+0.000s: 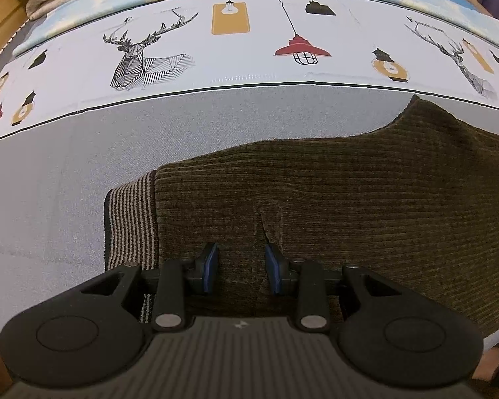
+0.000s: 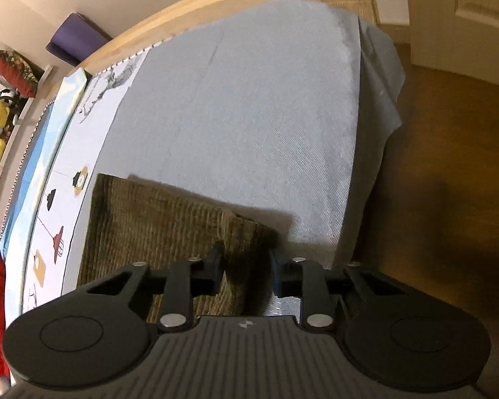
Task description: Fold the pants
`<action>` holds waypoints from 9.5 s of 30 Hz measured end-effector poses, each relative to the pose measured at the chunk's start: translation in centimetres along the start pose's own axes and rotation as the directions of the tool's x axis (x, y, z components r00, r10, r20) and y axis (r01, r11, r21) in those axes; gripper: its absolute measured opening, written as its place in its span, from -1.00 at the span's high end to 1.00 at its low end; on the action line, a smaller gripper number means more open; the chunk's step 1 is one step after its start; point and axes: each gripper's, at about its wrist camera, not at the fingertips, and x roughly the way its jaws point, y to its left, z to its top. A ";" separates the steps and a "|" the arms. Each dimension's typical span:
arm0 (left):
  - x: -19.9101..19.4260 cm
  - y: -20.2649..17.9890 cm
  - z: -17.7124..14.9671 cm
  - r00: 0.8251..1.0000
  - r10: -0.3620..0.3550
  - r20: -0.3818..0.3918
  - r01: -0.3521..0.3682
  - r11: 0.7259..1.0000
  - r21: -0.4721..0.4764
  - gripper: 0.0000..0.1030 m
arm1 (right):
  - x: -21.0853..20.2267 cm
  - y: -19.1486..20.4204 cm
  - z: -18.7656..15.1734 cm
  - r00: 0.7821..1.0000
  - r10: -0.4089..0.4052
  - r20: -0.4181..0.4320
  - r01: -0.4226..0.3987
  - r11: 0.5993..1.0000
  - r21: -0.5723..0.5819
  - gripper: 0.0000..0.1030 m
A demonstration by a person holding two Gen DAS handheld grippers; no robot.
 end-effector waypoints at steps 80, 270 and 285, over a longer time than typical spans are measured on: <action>-2.8 6.8 -2.4 0.985 -0.138 0.105 0.152 0.979 -0.139 0.28 | -12.5 23.3 -46.4 0.882 0.261 -0.393 -0.377 -0.113 -0.919 0.58; -4.3 -15.8 10.6 0.916 -0.229 0.328 0.230 0.973 0.037 0.21 | -0.7 29.7 -26.0 0.828 0.311 -0.466 -0.555 0.345 -0.757 0.03; -5.3 -5.3 14.0 0.909 -0.040 0.415 0.158 0.954 -0.254 -0.22 | 1.7 39.5 -34.9 0.867 0.302 -0.396 -0.470 0.233 -0.851 -0.15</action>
